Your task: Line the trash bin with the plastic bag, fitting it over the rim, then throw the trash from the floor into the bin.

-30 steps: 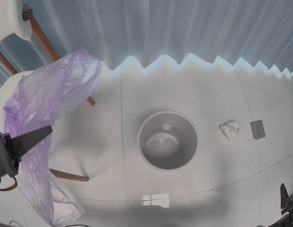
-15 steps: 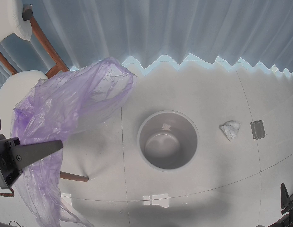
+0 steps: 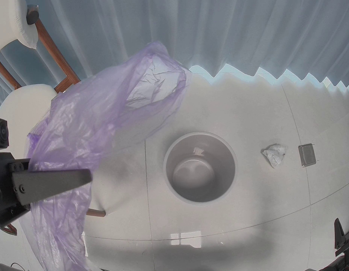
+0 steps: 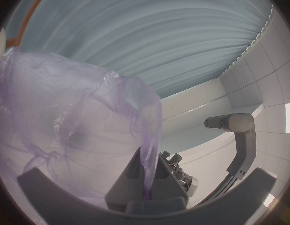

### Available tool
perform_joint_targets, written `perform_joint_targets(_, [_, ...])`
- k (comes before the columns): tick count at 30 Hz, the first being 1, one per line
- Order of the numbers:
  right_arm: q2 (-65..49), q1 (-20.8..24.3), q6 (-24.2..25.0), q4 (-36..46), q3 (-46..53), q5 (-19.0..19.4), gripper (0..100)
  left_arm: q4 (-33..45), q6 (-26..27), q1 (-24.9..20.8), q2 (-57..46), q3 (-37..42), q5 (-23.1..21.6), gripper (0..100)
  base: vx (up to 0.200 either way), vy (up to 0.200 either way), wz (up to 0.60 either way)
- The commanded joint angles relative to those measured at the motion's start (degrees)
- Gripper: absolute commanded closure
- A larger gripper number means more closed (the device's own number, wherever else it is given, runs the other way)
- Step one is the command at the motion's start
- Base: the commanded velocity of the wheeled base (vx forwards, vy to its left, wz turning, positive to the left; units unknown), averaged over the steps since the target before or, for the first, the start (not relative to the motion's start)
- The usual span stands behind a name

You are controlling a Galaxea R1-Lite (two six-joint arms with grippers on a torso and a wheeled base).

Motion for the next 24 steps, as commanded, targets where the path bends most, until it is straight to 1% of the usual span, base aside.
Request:
perform_joint_targets(1, [-0.9, 0.0, 0.0, 0.0, 1.0, 0.1, 0, -1.3, -1.1, -2.1, 3.1, -0.1, -0.5, 100, 0.000, 0.000, 0.00])
perform_joint_targets(2, [-1.0, 0.0, 0.0, 0.0, 1.0, 0.0, 0, -3.3, -2.0, -3.1, 4.1, -0.2, -0.6, 100, 0.000, 0.000, 0.00])
perform_joint_targets(4, [-0.9, 0.0, 0.0, 0.0, 1.0, 0.1, 0, -5.7, -3.2, -3.6, 5.1, 0.0, -1.0, 100, 0.000, 0.000, 0.00])
perform_joint_targets(5, [-0.9, 0.0, 0.0, 0.0, 1.0, 0.1, 0, -5.7, -3.2, -3.6, 5.1, 0.0, -1.0, 100, 0.000, 0.000, 0.00])
perform_joint_targets(6, [-0.9, 0.0, 0.0, 0.0, 1.0, 0.1, 0, -8.0, -4.7, -3.9, 5.6, 0.3, -2.4, 100, 0.000, 0.000, 0.00])
perform_joint_targets(9, [-0.9, 0.0, 0.0, 0.0, 1.0, 0.0, 0, -10.3, -7.7, -3.8, 6.3, 0.2, -5.6, 100, 0.000, 0.000, 0.00])
perform_joint_targets(12, [-0.9, 0.0, 0.0, 0.1, 1.0, 0.0, 0, -11.4, -9.8, -3.8, 7.3, -0.2, -7.3, 100, 0.000, 0.000, 0.00])
perform_joint_targets(17, [-0.9, 0.0, 0.0, 0.0, 1.0, 0.1, 0, -14.2, -10.1, -3.9, 9.8, -0.3, -7.8, 100, 0.000, 0.000, 0.00])
perform_joint_targets(18, [-0.9, 0.0, 0.0, 0.1, 1.0, 0.1, 0, -16.0, -10.2, -3.9, 11.1, -0.5, -8.5, 100, 0.000, 0.000, 0.00])
perform_joint_targets(22, [-0.9, 0.0, 0.0, 0.0, 1.0, 0.1, 0, -18.5, -10.1, -3.3, 13.2, -0.6, -9.9, 100, 0.000, 0.000, 0.00])
perform_joint_targets(24, [-0.9, 0.0, 0.0, 0.0, 1.0, 0.1, 0, -21.6, -9.9, -2.1, 15.9, -0.7, -11.0, 100, 0.000, 0.000, 0.00])
